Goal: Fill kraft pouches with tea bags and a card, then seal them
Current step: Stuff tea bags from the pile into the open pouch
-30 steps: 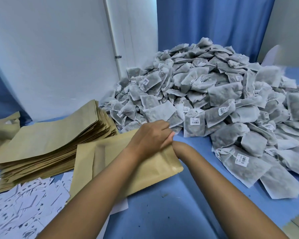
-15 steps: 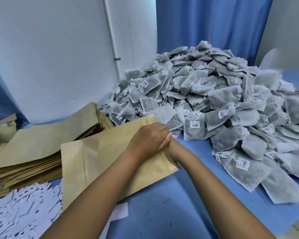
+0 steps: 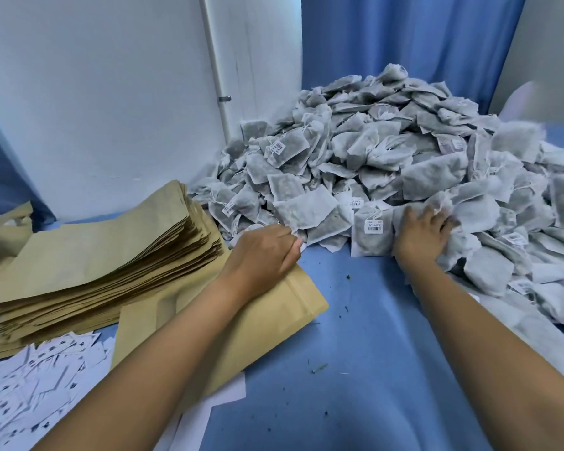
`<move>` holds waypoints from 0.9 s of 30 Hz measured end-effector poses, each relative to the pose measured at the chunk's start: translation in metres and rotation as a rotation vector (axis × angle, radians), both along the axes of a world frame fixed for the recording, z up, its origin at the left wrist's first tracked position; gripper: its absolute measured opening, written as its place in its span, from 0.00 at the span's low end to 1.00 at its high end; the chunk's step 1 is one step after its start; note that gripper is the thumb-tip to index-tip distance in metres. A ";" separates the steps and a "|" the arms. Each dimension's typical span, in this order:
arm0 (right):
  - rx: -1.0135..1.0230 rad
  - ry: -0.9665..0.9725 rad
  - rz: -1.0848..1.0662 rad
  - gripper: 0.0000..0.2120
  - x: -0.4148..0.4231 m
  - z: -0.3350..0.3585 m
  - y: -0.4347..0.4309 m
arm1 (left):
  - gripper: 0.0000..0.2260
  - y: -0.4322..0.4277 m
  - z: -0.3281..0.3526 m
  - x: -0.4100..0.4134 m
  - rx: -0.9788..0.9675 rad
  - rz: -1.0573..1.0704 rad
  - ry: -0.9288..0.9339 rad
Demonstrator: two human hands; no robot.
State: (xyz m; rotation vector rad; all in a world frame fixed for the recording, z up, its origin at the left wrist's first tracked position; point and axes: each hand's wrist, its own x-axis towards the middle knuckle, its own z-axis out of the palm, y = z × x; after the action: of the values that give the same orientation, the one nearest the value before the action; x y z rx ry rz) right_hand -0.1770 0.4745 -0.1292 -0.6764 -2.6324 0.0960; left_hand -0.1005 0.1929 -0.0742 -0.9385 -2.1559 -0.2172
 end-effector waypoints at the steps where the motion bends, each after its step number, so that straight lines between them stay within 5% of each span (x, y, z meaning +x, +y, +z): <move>1: 0.027 -0.005 -0.004 0.18 -0.002 -0.003 0.002 | 0.18 0.001 0.000 0.000 -0.018 -0.008 -0.014; 5: -0.021 0.164 0.049 0.14 -0.004 -0.012 -0.017 | 0.18 0.006 0.002 0.001 -0.022 0.001 -0.042; 8: -0.152 0.288 0.080 0.20 -0.003 -0.016 -0.045 | 0.18 0.009 0.002 0.002 -0.019 -0.005 -0.033; 12: -0.284 -0.063 0.316 0.32 -0.009 -0.038 -0.072 | 0.17 0.008 0.004 0.003 -0.023 -0.003 -0.019; 15: -0.277 0.013 0.335 0.17 -0.008 -0.045 -0.073 | 0.17 0.005 0.005 0.005 -0.012 0.002 -0.019; 19: -0.875 0.649 0.266 0.05 0.022 -0.028 -0.089 | 0.17 -0.004 0.006 0.010 0.050 0.011 -0.048; 22: -1.563 0.880 0.559 0.03 0.050 0.003 -0.113 | 0.18 -0.012 0.011 0.015 0.146 0.002 -0.078; 24: -2.020 0.569 0.790 0.09 0.065 0.019 -0.128 | 0.18 -0.018 0.017 0.019 0.198 -0.001 -0.086; 27: -1.979 -0.081 1.030 0.12 0.082 0.038 -0.140 | 0.18 -0.034 0.028 0.022 0.249 0.028 -0.060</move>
State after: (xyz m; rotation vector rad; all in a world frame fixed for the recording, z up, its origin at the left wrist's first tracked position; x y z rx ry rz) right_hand -0.0950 0.3346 -0.0917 0.4087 -1.7227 2.9452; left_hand -0.0782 0.1594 -0.0465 -0.7668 -2.1346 -0.4930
